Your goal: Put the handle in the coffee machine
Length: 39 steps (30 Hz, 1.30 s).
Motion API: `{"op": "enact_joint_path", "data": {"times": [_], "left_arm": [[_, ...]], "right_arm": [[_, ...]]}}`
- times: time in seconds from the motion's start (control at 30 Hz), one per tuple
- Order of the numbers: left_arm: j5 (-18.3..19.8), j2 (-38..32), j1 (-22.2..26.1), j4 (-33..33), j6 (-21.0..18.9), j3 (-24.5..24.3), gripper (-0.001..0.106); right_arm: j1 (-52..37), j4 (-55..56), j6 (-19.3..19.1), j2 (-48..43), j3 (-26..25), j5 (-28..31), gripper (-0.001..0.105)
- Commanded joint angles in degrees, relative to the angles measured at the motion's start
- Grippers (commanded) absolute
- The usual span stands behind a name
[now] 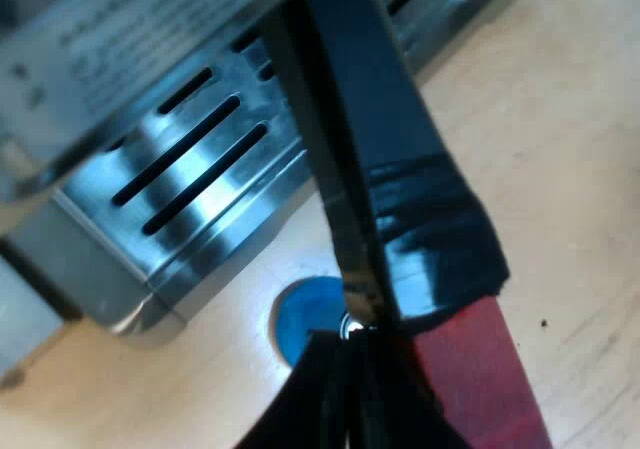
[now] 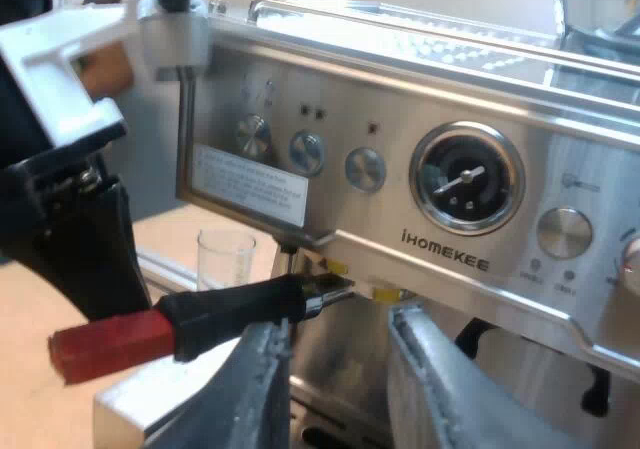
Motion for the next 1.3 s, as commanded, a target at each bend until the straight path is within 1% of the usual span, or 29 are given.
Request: {"op": "enact_joint_path", "data": {"times": [0.03,0.07,0.13,0.17,0.2,0.23,0.27,0.3,0.33,0.37,0.43,0.53,0.6,0.67,0.73,0.83,0.9,0.93,0.97,1.0,1.03,1.13,1.23,1.3], "left_arm": [[2.7,0.5,-5.1,-2.5,-1.9,-0.8,0.0],[0.9,0.5,-6.6,-2.9,-3.1,-0.8,0.0],[-1.6,0.5,-8.6,-2.9,-3.7,-0.8,0.0],[-1.6,0.5,-8.6,-2.9,-3.7,-0.8,0.0],[-1.9,0.5,-8.8,-2.9,-3.8,-0.8,0.0],[-2.7,0.5,-9.8,-2.9,-4.1,-0.8,0.0],[-3.6,0.5,-11.0,-2.9,-4.6,-0.8,0.0],[-4.2,0.5,-12.0,-2.9,-5.4,-0.8,0.0],[-4.3,0.5,-14.8,-2.9,-7.3,-0.8,0.0],[-4.3,0.5,-15.6,-3.1,-7.7,-0.8,0.0],[-4.3,0.5,-16.8,-3.5,-8.5,-0.8,0.0],[-4.3,0.5,-18.7,-4.3,-10.4,-0.8,0.0],[-4.5,0.5,-19.5,-4.6,-10.8,-0.8,0.0],[-4.6,0.5,-20.5,-4.6,-12.6,-0.8,0.0],[-4.9,0.5,-21.3,-4.8,-12.7,-0.8,0.0],[-7.0,0.5,-23.0,-5.3,-12.7,-0.8,0.0],[-7.1,0.5,-24.1,-5.5,-12.7,-0.8,0.0],[-7.1,0.5,-25.0,-5.6,-12.7,-0.8,0.0],[-7.1,0.5,-25.8,-5.7,-12.7,-0.8,0.0],[-7.4,0.5,-26.5,-6.0,-12.7,-0.8,0.0],[-7.5,0.5,-27.4,-6.4,-12.7,-0.8,0.0],[-7.5,0.5,-29.4,-7.4,-12.8,-0.8,0.0],[-7.7,0.5,-30.8,-8.0,-12.8,-0.8,0.0],[-7.8,0.5,-31.2,-8.0,-12.8,-0.8,0.0]], "right_arm": [[0.1,2.9,-0.4,-0.6,-1.8,-2.0,0.028],[0.1,4.3,-0.4,-0.6,-2.8,-3.2,0.028],[0.1,5.4,-0.4,-0.6,-3.3,-5.0,0.028],[0.1,5.8,0.0,-0.9,-3.6,-6.8,0.027],[0.1,7.4,2.2,-1.3,-4.0,-9.2,0.025],[0.1,7.8,2.6,-1.5,-4.1,-10.0,0.025],[0.1,8.8,4.0,-1.8,-4.2,-10.8,0.024],[0.1,11.6,7.5,-2.8,-4.3,-12.6,0.02],[0.1,14.5,10.1,-3.8,-4.3,-13.2,0.018],[0.1,16.9,12.3,-4.7,-4.3,-13.2,0.019],[0.1,20.2,14.1,-6.1,-4.3,-13.1,0.019],[0.1,23.5,14.7,-7.9,-4.3,-12.9,0.019],[0.1,25.4,15.0,-9.2,-4.3,-12.4,0.019],[0.1,27.6,15.5,-10.3,-4.3,-12.0,0.019],[0.1,28.7,15.5,-10.9,-4.3,-12.1,0.019],[0.1,30.8,15.5,-11.6,-4.3,-11.3,0.019],[0.1,31.7,15.6,-11.5,-4.3,-11.2,0.023],[0.1,32.1,15.6,-11.5,-4.3,-10.8,0.028],[0.1,32.6,16.1,-11.5,-4.3,-9.8,0.034],[0.1,32.8,16.4,-11.5,-4.3,-8.8,0.037],[0.1,33.4,17.1,-11.5,-4.3,-7.2,0.042],[0.1,34.3,18.7,-11.5,-4.3,-4.9,0.049],[0.1,34.6,19.2,-11.5,-4.3,-4.7,0.051],[0.1,34.6,20.0,-11.5,-4.3,-3.5,0.052]]}}
